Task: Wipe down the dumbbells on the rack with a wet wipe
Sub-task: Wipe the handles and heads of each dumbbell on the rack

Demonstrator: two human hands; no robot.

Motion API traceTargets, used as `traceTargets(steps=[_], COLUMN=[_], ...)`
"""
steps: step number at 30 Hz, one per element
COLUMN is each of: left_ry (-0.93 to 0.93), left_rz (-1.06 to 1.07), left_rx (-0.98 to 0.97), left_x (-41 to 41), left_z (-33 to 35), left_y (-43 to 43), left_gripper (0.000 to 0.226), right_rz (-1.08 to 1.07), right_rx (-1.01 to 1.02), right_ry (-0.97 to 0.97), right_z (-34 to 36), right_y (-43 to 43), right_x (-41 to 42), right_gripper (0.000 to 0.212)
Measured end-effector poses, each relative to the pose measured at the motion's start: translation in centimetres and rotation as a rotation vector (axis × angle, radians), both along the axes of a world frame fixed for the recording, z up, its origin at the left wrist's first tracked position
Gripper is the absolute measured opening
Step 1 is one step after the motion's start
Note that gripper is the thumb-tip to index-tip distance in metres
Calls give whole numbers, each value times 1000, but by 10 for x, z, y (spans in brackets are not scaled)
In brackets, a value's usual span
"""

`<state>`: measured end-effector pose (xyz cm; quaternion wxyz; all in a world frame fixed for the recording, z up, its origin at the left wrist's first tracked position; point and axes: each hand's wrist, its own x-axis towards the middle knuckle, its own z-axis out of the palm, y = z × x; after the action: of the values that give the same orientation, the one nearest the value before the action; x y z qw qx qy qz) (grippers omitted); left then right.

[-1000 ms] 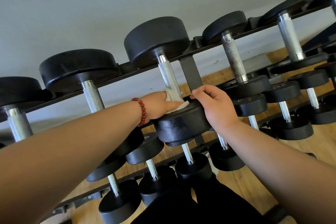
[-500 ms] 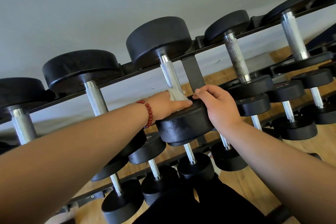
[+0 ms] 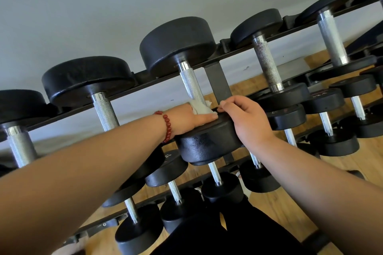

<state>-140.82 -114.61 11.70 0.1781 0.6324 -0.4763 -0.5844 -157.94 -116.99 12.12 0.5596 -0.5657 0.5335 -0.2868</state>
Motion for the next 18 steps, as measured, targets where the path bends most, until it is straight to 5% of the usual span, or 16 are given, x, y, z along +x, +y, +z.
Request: traceTargets(steps=[3,7,11,14,18], left_ry=[-17,97,155,91,24], left_rz=[8,284,-9,-1,49], left_rx=[51,2,17,42,-14], left_x=[6,-3,4,8,3], left_z=[2,-5,-7,-5,-5], left_y=[-2,-2,-1,-3,-2], left_gripper=[51,18,47,59,18], right_rz=[0,-4,-6,-12,-3], right_rx=[3,14,2,9,17], right_ry=[7,-19,-3,-2,-14], right_z=[-2,-3,-3,-2,-1], right_y=[0,0,-1,-1,-1], right_x=[0,0,1,1,0], right_gripper=[23,21,21,22,23])
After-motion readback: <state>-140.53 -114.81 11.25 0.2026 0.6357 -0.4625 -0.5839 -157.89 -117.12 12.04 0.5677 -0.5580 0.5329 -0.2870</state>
